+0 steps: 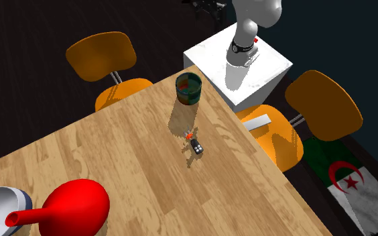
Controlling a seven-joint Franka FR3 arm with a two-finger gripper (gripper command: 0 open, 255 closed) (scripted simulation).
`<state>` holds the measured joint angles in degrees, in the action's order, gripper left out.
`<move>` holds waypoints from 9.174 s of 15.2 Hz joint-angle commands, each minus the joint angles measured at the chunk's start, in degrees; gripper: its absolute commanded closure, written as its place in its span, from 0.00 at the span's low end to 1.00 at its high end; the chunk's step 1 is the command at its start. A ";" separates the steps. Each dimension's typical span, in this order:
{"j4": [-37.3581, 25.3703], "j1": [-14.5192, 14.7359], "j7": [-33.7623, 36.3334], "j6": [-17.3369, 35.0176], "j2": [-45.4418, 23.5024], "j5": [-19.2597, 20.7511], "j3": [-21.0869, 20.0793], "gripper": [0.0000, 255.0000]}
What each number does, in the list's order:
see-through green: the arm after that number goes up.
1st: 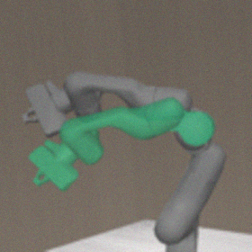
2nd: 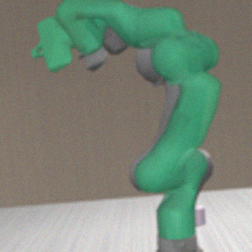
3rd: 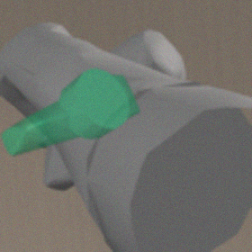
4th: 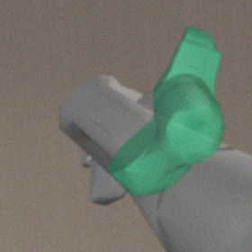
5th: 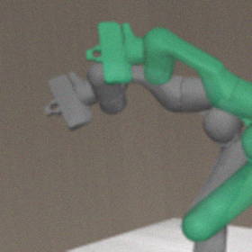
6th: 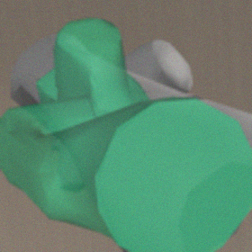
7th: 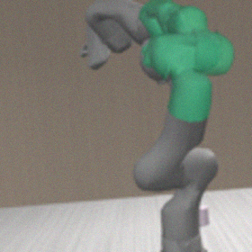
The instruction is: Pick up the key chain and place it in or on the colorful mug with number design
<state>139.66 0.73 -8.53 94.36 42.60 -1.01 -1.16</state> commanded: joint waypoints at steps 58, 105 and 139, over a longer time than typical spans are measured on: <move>-37.88 15.62 -31.72 34.07 -66.21 3.84 -8.38 1.00; -24.64 8.94 -44.00 16.57 -35.45 -2.04 -4.62 1.00; -6.72 6.95 -50.03 28.20 -29.42 -2.53 -1.42 0.00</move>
<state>132.94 7.68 -58.57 122.56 13.18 -3.55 -2.58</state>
